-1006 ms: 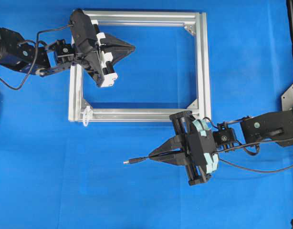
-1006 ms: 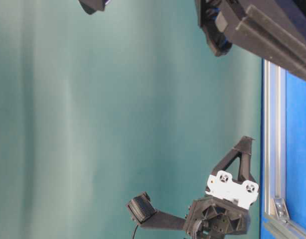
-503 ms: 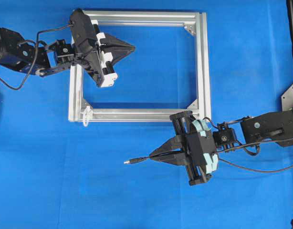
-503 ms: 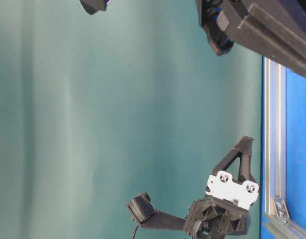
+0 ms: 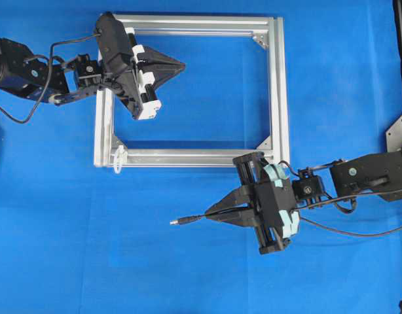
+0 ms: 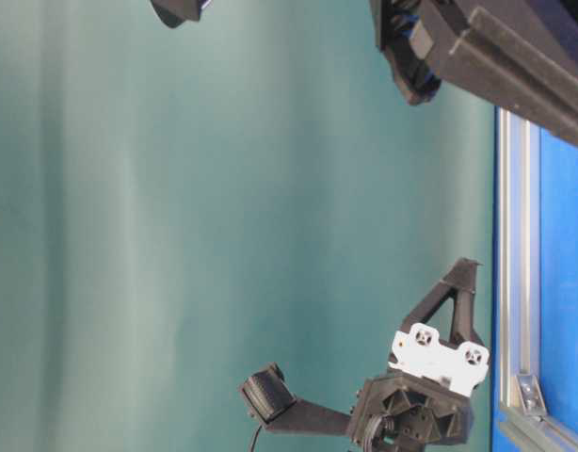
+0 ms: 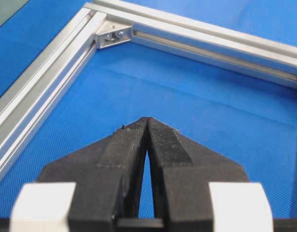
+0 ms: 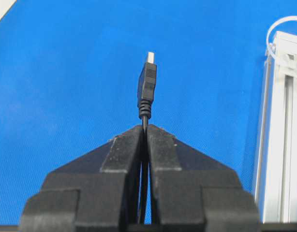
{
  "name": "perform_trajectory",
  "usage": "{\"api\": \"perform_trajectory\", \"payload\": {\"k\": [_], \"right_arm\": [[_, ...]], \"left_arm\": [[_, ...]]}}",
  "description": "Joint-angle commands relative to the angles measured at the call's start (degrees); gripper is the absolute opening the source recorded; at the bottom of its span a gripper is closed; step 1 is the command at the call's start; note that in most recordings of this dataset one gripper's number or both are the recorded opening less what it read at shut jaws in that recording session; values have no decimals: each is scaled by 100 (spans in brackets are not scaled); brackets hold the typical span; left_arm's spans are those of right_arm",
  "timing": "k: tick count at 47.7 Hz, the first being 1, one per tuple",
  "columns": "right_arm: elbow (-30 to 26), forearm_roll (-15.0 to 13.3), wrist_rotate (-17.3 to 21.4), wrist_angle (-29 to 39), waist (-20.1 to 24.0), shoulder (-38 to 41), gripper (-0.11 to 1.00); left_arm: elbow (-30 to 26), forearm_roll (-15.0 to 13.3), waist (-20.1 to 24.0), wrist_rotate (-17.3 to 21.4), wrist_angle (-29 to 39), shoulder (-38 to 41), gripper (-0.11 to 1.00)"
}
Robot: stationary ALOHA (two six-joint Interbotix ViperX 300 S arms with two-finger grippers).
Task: Insert the wire through the string loop located on the left side.
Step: 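Lift the cable and move the right gripper left toward the zip-tie loop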
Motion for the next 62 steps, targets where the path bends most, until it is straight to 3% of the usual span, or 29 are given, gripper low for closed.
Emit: {"api": "perform_trajectory", "payload": {"k": [1,39,62], "right_arm": [[-44,-9,-9,-26,9,-149,0],[-35,-9,-9,-26,-62,-149,0],[105,-9,-35,-26,-1011,-149,0]], "left_arm": [[-44,9,0,-9,-26,-202,0],[-44,9,9,-9,-26,-202,0],[-44,9,0,-9,-26,-202,0]]}}
